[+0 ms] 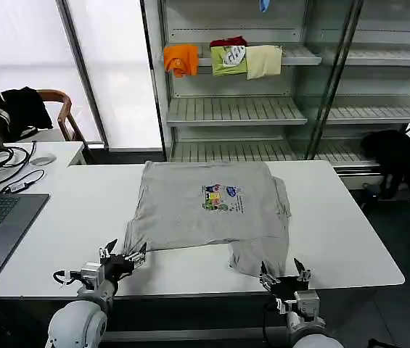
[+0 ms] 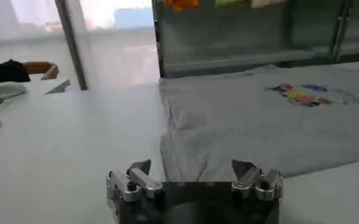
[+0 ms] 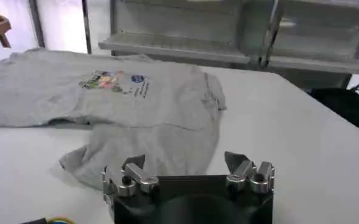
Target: Fold and organize the clothes.
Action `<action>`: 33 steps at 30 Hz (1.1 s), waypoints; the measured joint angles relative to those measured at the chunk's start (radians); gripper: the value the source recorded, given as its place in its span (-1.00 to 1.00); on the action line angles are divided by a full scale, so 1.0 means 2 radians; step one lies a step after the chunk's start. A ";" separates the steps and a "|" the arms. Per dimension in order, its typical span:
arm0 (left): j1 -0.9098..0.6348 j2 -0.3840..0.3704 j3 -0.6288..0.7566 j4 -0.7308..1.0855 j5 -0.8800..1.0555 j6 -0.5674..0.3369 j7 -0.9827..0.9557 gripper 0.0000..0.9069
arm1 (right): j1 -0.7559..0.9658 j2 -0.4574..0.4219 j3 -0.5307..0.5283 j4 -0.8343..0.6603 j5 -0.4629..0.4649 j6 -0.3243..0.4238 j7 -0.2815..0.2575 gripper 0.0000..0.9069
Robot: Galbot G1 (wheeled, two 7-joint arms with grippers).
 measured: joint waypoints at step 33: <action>0.011 0.001 0.010 0.012 -0.002 -0.001 0.005 -0.96 | 0.000 0.013 -0.009 -0.025 0.003 0.017 -0.003 -1.00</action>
